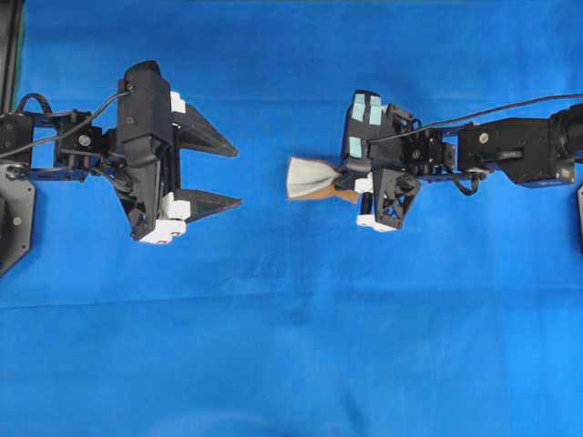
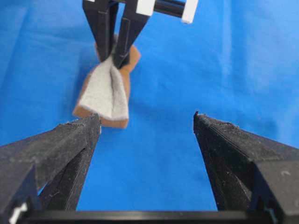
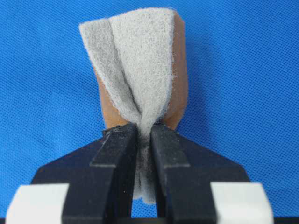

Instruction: Hand over the sponge with the left arm and wipe it with the right arm.

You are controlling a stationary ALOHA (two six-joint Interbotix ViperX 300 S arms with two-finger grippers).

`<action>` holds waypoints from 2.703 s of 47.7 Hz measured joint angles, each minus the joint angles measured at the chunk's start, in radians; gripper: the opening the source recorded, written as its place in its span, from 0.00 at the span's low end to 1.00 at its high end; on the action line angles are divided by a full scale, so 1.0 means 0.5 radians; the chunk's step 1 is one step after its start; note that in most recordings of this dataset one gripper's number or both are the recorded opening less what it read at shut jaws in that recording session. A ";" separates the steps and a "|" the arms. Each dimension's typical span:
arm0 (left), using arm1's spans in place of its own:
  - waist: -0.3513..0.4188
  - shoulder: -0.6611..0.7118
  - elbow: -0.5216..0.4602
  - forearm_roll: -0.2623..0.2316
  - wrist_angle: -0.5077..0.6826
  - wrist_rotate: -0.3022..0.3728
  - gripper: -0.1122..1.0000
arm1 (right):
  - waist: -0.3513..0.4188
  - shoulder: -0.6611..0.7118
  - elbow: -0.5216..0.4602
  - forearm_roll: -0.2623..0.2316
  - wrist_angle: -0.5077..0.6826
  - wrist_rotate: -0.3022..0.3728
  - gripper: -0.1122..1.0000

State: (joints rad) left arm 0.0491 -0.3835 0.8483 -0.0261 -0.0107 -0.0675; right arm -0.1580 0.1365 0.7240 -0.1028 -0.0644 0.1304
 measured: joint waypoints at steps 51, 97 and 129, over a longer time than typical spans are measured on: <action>0.000 0.000 -0.003 0.003 0.000 0.003 0.79 | 0.052 -0.249 -0.006 -0.126 0.135 -0.003 0.76; 0.000 0.000 0.000 0.003 0.000 0.003 0.79 | 0.092 -0.807 0.055 -0.153 0.230 0.028 0.76; 0.000 -0.653 0.255 0.006 0.049 0.055 0.79 | 0.101 -1.531 0.356 -0.144 0.390 0.046 0.76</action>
State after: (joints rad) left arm 0.0491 -0.7102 0.9756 -0.0230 0.0138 -0.0399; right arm -0.1074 -0.6289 0.9020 -0.1749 0.1304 0.1534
